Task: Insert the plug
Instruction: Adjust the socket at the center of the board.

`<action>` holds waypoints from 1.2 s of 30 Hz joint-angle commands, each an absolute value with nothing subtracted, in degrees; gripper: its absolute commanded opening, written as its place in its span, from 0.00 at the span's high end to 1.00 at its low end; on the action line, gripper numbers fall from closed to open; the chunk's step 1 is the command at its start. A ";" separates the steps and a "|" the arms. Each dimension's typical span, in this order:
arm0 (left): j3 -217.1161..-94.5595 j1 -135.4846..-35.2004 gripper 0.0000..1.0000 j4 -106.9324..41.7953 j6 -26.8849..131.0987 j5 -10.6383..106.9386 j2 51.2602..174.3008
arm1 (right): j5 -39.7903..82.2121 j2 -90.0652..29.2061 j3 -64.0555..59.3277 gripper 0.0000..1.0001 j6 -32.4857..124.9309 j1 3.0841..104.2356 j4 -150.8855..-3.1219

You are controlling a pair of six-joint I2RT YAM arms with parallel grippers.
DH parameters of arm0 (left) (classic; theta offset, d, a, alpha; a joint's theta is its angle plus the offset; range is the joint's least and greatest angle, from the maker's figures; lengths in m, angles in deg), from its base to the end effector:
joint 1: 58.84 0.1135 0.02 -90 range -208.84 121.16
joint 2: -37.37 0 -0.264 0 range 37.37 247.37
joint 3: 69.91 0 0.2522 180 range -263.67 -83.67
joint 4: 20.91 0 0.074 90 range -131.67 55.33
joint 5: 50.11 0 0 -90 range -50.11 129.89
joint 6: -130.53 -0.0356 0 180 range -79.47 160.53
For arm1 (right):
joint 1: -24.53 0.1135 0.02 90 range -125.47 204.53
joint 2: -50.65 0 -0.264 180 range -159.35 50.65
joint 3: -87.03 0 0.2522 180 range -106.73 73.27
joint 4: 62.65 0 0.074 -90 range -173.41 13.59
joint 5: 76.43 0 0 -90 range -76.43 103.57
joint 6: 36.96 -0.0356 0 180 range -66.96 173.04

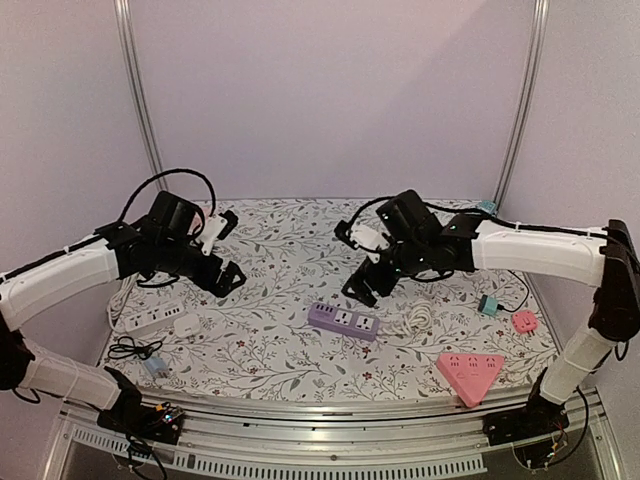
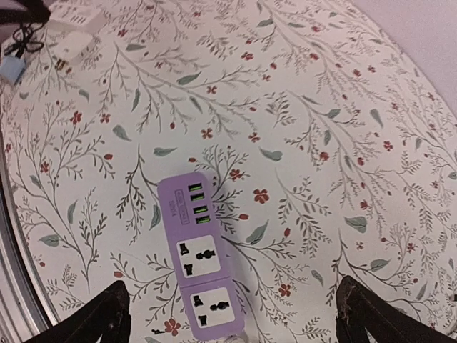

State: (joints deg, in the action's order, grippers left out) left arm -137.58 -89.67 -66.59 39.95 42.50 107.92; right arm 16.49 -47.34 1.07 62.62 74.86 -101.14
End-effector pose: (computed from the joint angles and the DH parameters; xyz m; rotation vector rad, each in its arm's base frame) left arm 0.2194 -0.1328 0.2676 0.6803 2.3420 -0.2943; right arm 0.2367 0.2883 0.2378 -1.2618 2.1439 0.3702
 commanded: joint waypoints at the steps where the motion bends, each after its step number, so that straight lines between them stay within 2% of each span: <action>1: -136.29 -88.99 0.01 -64.45 40.27 43.39 106.31 | 6.29 -35.37 2.26 0.01 42.29 67.33 -98.35; 6: -136.21 -89.08 0.01 -64.11 40.33 45.50 106.98 | 8.30 -26.12 11.44 0.02 22.10 54.12 -101.42; 9: -136.53 -89.16 0.00 -64.71 40.33 45.77 107.61 | 7.22 -25.52 14.28 0.13 16.64 49.94 -109.00; 14: -136.46 -89.25 0.01 -64.88 40.28 45.20 107.51 | 9.75 -28.76 16.82 0.28 14.45 50.38 -116.27; 23: -136.59 -89.30 0.01 -65.00 40.34 45.25 108.12 | 16.85 -34.27 22.84 0.31 7.52 56.57 -106.41; 30: -136.58 -89.34 0.01 -65.58 40.32 43.91 108.00 | 20.57 -45.95 16.26 0.44 10.18 56.61 -102.74; 36: -136.49 -89.29 0.00 -65.79 40.30 42.48 108.02 | 18.67 -52.75 9.40 0.46 14.47 56.59 -105.38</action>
